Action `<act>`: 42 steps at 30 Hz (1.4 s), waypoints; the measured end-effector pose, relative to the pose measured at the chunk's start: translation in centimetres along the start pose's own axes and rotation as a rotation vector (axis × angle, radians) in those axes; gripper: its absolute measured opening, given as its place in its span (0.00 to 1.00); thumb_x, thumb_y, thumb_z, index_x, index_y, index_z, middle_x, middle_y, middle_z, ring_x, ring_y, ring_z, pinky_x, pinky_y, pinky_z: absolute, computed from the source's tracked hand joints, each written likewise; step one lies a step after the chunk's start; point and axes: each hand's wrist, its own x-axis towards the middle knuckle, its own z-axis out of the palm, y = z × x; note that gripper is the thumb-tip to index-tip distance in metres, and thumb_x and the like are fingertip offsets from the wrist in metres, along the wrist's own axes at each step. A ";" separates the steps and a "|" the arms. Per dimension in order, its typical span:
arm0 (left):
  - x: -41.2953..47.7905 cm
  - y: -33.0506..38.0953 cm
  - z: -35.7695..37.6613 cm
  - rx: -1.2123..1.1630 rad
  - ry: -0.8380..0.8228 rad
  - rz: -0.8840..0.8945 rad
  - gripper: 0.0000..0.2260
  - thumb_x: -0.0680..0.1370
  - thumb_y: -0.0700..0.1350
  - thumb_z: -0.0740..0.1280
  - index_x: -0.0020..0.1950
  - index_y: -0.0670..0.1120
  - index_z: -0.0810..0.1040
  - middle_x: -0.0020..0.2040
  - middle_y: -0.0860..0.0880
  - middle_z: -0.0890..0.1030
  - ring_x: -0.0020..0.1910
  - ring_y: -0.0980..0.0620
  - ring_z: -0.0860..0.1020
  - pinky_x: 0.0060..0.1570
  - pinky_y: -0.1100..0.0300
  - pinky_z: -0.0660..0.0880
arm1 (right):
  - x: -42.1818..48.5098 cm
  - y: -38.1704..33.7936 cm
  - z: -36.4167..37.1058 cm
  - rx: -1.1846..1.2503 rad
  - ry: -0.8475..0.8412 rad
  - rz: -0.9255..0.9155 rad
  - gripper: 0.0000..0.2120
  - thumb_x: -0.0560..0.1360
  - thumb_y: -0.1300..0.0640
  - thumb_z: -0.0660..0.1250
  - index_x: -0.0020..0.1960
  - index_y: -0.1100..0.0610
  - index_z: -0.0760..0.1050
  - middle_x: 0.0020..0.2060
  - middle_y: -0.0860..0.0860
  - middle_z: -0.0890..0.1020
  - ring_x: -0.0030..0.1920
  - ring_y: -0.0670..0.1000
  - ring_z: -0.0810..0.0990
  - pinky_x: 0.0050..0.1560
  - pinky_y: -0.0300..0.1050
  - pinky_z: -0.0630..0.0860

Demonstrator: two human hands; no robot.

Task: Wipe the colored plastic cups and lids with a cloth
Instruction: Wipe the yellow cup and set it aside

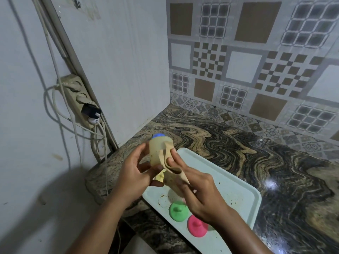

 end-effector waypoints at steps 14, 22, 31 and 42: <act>-1.0 -0.2 0.0 0.009 -0.015 -0.009 0.35 0.67 0.38 0.78 0.71 0.56 0.73 0.64 0.59 0.78 0.57 0.46 0.84 0.34 0.43 0.83 | 1.3 0.3 -2.8 0.503 0.440 0.348 0.21 0.81 0.46 0.63 0.42 0.63 0.79 0.29 0.44 0.76 0.31 0.41 0.72 0.33 0.35 0.69; -1.4 0.2 1.7 -0.033 -0.038 0.026 0.36 0.67 0.37 0.76 0.72 0.57 0.70 0.63 0.55 0.81 0.55 0.48 0.85 0.37 0.47 0.84 | 3.3 -0.8 -1.4 0.256 0.240 0.306 0.20 0.82 0.45 0.58 0.42 0.59 0.73 0.29 0.66 0.77 0.29 0.65 0.77 0.31 0.64 0.73; -1.5 0.1 1.6 -0.073 -0.104 -0.022 0.30 0.70 0.29 0.73 0.68 0.50 0.73 0.66 0.51 0.79 0.54 0.43 0.85 0.40 0.45 0.84 | 2.5 -0.2 -1.4 0.057 0.082 0.268 0.11 0.84 0.54 0.59 0.60 0.56 0.78 0.48 0.41 0.84 0.48 0.53 0.84 0.46 0.57 0.80; -0.8 0.3 0.8 -0.003 -0.047 0.086 0.31 0.73 0.27 0.69 0.74 0.44 0.69 0.71 0.47 0.76 0.56 0.54 0.84 0.42 0.61 0.82 | -1.0 -1.0 -1.2 0.041 0.010 -0.027 0.18 0.84 0.61 0.58 0.69 0.67 0.76 0.71 0.57 0.76 0.75 0.54 0.71 0.73 0.55 0.72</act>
